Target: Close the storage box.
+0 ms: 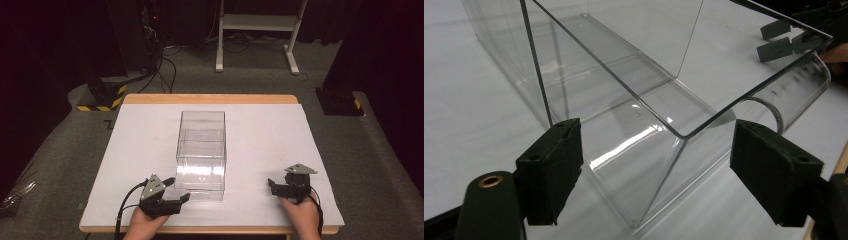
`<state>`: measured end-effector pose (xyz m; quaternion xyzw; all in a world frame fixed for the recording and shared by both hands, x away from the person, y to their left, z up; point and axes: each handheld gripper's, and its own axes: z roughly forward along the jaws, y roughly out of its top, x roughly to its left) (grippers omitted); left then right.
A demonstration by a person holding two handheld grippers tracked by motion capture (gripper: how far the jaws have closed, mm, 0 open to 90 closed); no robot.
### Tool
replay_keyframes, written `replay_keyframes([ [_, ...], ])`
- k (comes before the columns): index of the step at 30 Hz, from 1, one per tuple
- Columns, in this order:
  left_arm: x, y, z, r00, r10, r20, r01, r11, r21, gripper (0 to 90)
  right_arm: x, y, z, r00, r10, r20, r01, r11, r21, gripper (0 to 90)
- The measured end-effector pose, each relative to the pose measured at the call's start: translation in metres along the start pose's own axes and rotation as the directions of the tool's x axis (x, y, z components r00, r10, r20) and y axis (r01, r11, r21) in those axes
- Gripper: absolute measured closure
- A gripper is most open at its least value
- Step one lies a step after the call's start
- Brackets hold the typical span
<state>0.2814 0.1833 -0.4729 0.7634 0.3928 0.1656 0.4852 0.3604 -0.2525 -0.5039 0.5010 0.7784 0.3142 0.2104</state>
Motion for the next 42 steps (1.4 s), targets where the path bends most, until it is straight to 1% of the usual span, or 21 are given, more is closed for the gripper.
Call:
replay_keyframes([
  [10,0.002,0.001,0.001,1.0000,-0.001,-0.004,0.001,1.0000,-0.003,21.1,0.000,0.000,0.000,1.0000,0.000,0.000,0.000,1.000,0.000,10.3],
  [21,0.007,0.003,0.002,0.9999,-0.003,-0.012,0.003,1.0000,0.004,20.3,0.000,0.000,0.000,1.0000,0.000,0.000,0.000,1.000,0.000,10.3],
  [26,0.008,0.003,0.002,0.9999,0.006,-0.016,-0.006,1.0000,0.004,20.2,0.000,0.000,0.000,1.0000,0.000,0.000,0.000,1.000,0.000,10.3],
  [28,0.008,0.005,0.003,0.9998,0.002,-0.020,-0.002,1.0000,0.003,20.2,0.000,0.000,0.000,1.0000,0.000,0.000,0.000,1.000,0.000,10.3],
  [29,0.009,0.005,0.004,0.9998,-0.009,-0.017,0.009,1.0000,0.001,20.2,0.000,0.000,0.000,1.0000,0.000,0.000,0.000,1.000,0.000,10.3],
  [31,0.010,0.005,0.006,0.9998,-0.004,-0.018,0.005,0.9999,0.009,20.2,0.000,0.000,0.000,1.0000,0.000,0.000,0.000,1.000,-0.001,10.3],
  [32,0.010,0.006,0.007,0.9997,-0.011,-0.022,0.011,0.9999,-0.001,20.1,0.000,0.000,0.000,1.0000,0.000,0.000,0.000,1.000,-0.001,10.3],
  [37,0.011,0.008,0.010,0.9993,-0.016,-0.033,0.016,0.9999,-0.006,19.8,0.000,0.000,0.000,1.0000,-0.001,-0.001,0.001,1.000,-0.001,10.3],
  [38,0.012,0.009,0.013,0.9990,-0.027,-0.037,0.027,0.9996,-0.009,19.8,0.000,0.000,0.000,1.0000,-0.001,-0.001,0.001,1.000,-0.001,10.3],
  [40,0.013,0.009,0.013,0.9989,-0.028,-0.039,0.027,0.9996,-0.009,18.9,0.000,0.000,0.000,1.0000,-0.001,-0.001,0.001,1.000,-0.001,10.3],
  [42,0.014,0.011,0.017,0.9985,-0.038,-0.041,0.037,0.9993,-0.010,17.8,0.000,0.000,0.000,1.0000,0.000,-0.001,0.000,1.000,-0.001,10.3],
])
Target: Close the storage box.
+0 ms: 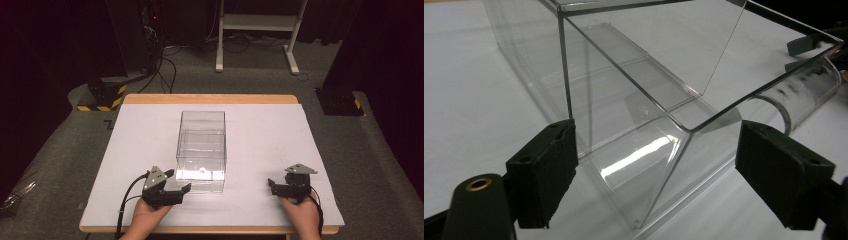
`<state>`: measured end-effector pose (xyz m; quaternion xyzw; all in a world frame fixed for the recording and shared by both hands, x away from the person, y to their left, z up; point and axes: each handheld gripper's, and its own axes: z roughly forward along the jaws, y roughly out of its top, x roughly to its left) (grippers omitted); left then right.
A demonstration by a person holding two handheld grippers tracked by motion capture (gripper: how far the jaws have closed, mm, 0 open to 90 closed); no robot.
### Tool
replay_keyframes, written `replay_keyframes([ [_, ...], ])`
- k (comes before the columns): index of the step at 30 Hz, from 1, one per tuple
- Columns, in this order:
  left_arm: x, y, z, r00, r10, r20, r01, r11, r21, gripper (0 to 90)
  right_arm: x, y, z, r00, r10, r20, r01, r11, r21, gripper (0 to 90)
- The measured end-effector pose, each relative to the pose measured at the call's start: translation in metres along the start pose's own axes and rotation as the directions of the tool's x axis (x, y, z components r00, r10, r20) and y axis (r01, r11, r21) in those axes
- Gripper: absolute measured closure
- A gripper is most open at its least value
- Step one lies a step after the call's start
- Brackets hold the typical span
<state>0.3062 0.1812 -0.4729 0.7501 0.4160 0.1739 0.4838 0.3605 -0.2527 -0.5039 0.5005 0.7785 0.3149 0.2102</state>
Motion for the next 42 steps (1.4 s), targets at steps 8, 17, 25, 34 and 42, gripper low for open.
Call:
replay_keyframes([
  [8,0.003,0.004,0.007,0.9999,-0.015,-0.009,0.015,0.9999,-0.001,16.3,0.000,0.000,0.000,1.0000,0.001,0.001,-0.001,1.000,-0.002,10.3],
  [17,0.009,0.010,0.012,0.9994,-0.028,-0.020,0.028,0.9996,-0.008,16.3,0.000,0.000,0.000,1.0000,0.000,0.000,0.000,1.000,0.000,10.3],
  [25,0.014,0.012,0.017,0.9988,-0.043,-0.026,0.042,0.9990,-0.016,16.3,0.000,0.000,0.000,1.0000,0.000,0.000,0.000,1.000,0.000,10.3],
  [34,0.022,0.018,0.024,0.9974,-0.059,-0.041,0.058,0.9981,-0.020,16.4,0.000,0.000,0.000,1.0000,0.000,0.000,0.000,1.000,0.000,10.3],
  [42,0.028,0.023,0.032,0.9960,-0.071,-0.055,0.070,0.9974,-0.021,16.5,0.000,0.000,0.000,1.0000,0.000,0.000,0.000,1.000,0.000,10.3],
])
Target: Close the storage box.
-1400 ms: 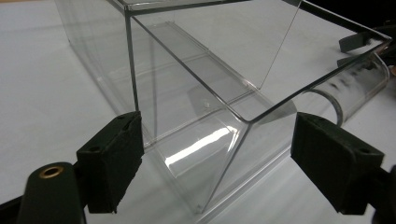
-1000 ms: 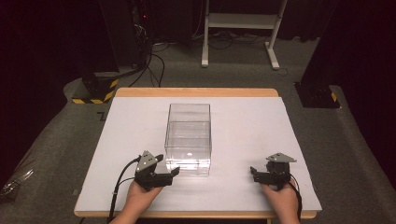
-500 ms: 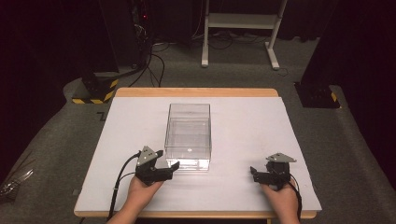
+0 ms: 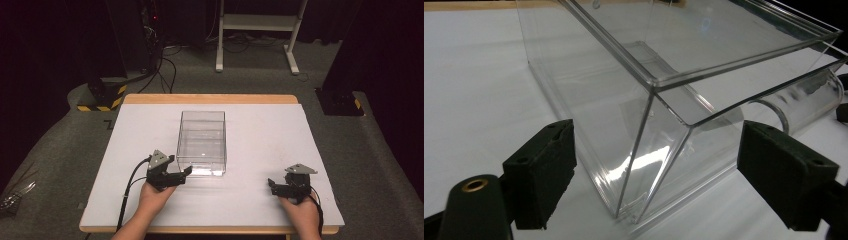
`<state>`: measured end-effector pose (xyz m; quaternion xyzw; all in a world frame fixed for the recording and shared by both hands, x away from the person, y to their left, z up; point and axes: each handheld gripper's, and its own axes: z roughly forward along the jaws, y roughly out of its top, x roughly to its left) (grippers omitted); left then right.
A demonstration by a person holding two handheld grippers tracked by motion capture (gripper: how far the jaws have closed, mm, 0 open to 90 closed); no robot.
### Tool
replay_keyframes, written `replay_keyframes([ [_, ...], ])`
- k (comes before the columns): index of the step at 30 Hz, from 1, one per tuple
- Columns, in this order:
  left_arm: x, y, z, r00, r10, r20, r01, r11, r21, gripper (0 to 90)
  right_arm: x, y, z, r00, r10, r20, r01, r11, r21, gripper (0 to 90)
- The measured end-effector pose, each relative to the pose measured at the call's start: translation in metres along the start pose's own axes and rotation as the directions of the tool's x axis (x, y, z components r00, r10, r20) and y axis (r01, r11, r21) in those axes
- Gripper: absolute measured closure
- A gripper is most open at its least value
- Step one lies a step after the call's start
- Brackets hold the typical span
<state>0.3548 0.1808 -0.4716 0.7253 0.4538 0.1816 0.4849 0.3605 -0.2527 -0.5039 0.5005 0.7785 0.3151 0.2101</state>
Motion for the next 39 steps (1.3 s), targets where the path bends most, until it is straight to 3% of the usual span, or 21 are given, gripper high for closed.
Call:
replay_keyframes([
  [18,0.010,0.009,0.018,0.9997,-0.013,-0.018,0.014,0.9995,0.029,17.1,0.000,0.000,0.000,1.0000,0.000,0.000,0.000,1.000,0.000,10.3],
  [27,0.016,0.009,0.027,0.9985,-0.048,-0.026,0.049,0.9983,0.031,20.3,0.000,0.000,0.000,1.0000,0.000,0.000,0.000,1.000,0.000,10.3],
  [39,0.010,0.006,0.023,0.9994,-0.029,-0.017,0.030,0.9983,0.049,21.0,0.000,0.000,0.000,1.0000,0.001,-0.001,-0.001,1.000,0.000,10.3],
])
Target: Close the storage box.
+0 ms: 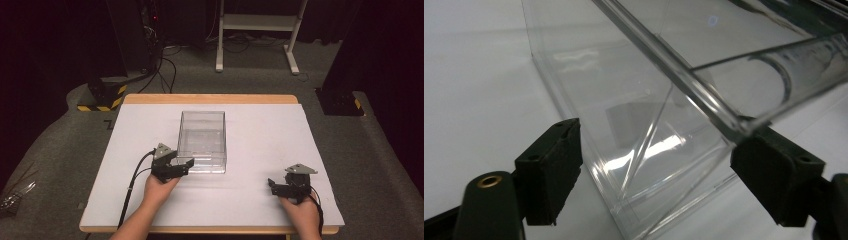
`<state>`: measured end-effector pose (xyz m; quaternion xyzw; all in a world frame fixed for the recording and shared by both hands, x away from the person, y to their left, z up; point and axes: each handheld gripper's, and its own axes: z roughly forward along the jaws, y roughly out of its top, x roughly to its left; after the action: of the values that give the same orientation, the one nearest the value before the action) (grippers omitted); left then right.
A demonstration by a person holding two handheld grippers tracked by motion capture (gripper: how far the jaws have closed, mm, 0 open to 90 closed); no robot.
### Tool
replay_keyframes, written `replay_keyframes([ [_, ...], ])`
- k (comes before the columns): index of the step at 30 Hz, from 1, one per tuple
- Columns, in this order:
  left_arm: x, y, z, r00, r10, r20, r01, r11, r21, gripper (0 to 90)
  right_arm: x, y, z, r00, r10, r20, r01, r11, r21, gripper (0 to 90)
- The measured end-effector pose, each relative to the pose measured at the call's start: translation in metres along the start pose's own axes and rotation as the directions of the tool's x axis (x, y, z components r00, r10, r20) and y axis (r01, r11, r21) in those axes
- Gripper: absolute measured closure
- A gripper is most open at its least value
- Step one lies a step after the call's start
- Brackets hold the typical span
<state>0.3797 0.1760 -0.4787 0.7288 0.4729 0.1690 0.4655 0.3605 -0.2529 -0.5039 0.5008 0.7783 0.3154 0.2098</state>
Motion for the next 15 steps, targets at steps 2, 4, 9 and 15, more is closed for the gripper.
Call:
replay_keyframes([
  [2,-0.001,-0.001,-0.004,0.9999,0.013,0.000,-0.013,0.9999,0.002,19.8,0.000,0.000,0.000,1.0000,0.000,0.000,0.000,1.000,0.000,10.3],
  [4,-0.002,-0.003,-0.008,0.9998,0.016,0.012,-0.016,0.9999,-0.004,19.6,0.000,0.000,0.000,1.0000,0.000,0.000,0.000,1.000,0.000,10.3],
  [9,-0.003,-0.010,-0.024,0.9989,0.029,0.036,-0.028,0.9995,-0.013,19.0,0.000,0.000,0.000,1.0000,0.000,0.000,0.000,1.000,0.000,10.3],
  [15,0.004,-0.021,-0.041,0.9987,0.035,0.037,-0.035,0.9994,-0.009,18.9,0.000,0.000,0.000,1.0000,-0.001,0.000,0.001,1.000,0.000,10.3],
])
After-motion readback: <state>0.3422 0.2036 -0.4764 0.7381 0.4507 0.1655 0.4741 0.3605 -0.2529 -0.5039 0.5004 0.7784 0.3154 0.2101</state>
